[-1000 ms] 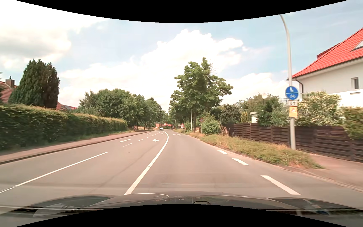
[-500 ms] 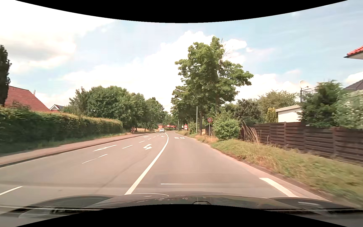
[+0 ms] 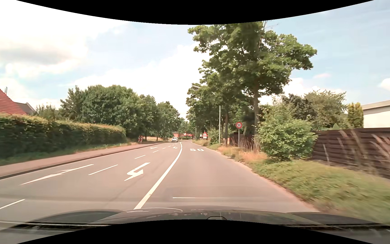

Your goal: Follow the waypoints while adhering to traffic rules and regulations

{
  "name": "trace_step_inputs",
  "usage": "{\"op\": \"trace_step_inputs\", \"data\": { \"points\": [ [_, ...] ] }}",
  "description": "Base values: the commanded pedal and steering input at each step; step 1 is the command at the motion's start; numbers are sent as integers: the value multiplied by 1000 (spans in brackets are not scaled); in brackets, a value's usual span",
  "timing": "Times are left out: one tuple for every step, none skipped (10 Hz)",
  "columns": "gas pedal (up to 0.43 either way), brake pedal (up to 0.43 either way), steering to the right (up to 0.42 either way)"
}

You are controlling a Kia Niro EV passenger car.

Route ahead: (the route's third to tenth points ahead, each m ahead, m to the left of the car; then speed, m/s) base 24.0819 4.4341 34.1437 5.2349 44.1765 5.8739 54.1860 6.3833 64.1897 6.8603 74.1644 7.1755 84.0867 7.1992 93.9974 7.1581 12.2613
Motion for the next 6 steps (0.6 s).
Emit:
{"op": "trace_step_inputs", "data": {
  "points": [
    [157, 0, -20],
    [157, 0, -18],
    [157, 0, -10],
    [157, 0, -6],
    [157, 0, -7],
    [150, 0, -8]
  ]
}}
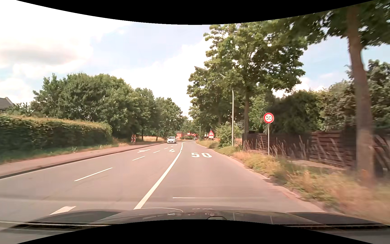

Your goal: Follow the waypoints while adhering to traffic rules and regulations

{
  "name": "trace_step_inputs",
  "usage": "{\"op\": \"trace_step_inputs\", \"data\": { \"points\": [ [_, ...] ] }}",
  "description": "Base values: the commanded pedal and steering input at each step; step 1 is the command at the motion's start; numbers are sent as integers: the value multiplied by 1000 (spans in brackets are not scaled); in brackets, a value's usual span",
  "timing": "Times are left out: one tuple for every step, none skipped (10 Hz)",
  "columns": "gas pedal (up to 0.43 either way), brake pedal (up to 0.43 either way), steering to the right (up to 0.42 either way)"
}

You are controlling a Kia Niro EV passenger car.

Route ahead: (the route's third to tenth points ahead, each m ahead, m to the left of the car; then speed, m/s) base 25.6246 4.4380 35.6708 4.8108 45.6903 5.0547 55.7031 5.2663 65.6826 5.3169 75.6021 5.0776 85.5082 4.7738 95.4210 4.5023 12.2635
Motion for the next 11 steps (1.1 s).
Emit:
{"op": "trace_step_inputs", "data": {
  "points": [
    [150, 0, -9],
    [138, 0, -9],
    [138, 0, -9],
    [138, 0, -11],
    [138, 0, -13],
    [138, 0, -15],
    [138, 0, -18],
    [138, 0, -19],
    [138, 0, -19],
    [138, 0, -20],
    [138, 0, -19]
  ]
}}
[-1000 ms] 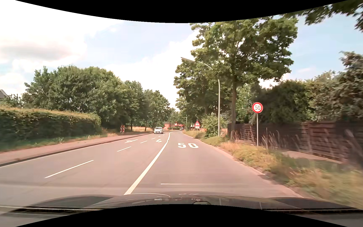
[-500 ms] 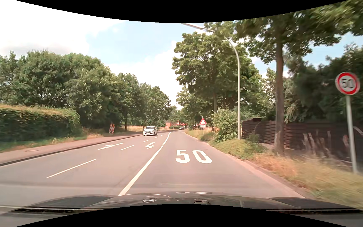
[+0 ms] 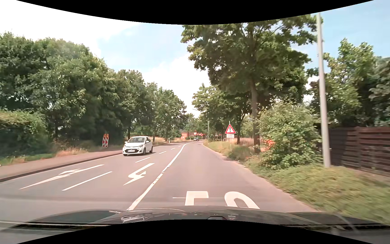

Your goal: Follow the waypoints while adhering to traffic rules and regulations

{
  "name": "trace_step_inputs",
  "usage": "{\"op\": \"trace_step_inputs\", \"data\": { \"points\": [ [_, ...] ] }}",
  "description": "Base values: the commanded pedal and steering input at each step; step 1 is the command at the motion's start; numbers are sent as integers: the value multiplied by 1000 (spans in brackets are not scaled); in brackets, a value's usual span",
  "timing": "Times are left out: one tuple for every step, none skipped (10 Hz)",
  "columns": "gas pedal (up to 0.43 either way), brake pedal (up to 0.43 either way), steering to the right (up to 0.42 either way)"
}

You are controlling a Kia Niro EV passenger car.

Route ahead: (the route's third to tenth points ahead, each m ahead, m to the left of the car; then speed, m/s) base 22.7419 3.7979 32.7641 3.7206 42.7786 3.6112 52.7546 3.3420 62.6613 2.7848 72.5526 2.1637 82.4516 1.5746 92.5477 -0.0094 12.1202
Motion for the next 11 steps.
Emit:
{"op": "trace_step_inputs", "data": {
  "points": [
    [138, 0, -20],
    [138, 0, -19],
    [138, 0, -18],
    [138, 0, -17],
    [138, 0, -15],
    [138, 0, -10],
    [138, 0, -6],
    [138, 0, -6],
    [138, 0, -5],
    [138, 0, 0],
    [138, 0, -1]
  ]
}}
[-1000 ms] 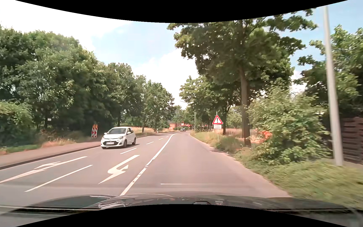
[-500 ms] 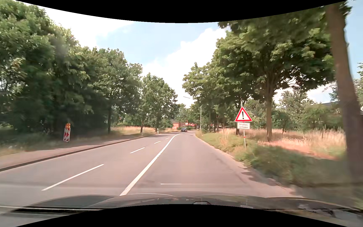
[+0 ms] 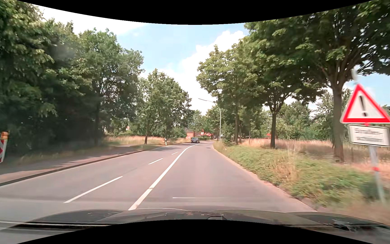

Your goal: Follow the waypoints while adhering to traffic rules and regulations

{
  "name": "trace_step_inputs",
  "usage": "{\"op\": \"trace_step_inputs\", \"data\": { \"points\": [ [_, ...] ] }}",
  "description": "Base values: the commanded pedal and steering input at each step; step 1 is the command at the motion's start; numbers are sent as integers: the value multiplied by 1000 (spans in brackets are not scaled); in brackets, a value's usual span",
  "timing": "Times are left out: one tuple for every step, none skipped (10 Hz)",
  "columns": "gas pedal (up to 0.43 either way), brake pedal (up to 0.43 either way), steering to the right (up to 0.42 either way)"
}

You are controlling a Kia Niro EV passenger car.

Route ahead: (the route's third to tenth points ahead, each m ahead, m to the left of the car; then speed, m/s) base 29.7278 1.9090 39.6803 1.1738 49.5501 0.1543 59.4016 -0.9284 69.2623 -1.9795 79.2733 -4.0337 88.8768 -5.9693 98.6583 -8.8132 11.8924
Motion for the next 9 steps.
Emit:
{"op": "trace_step_inputs", "data": {
  "points": [
    [138, 0, -1],
    [138, 0, -1],
    [138, 0, -1],
    [138, 0, -1],
    [138, 0, -1],
    [138, 0, 2],
    [138, 0, 11],
    [138, 0, 11],
    [138, 0, 8]
  ]
}}
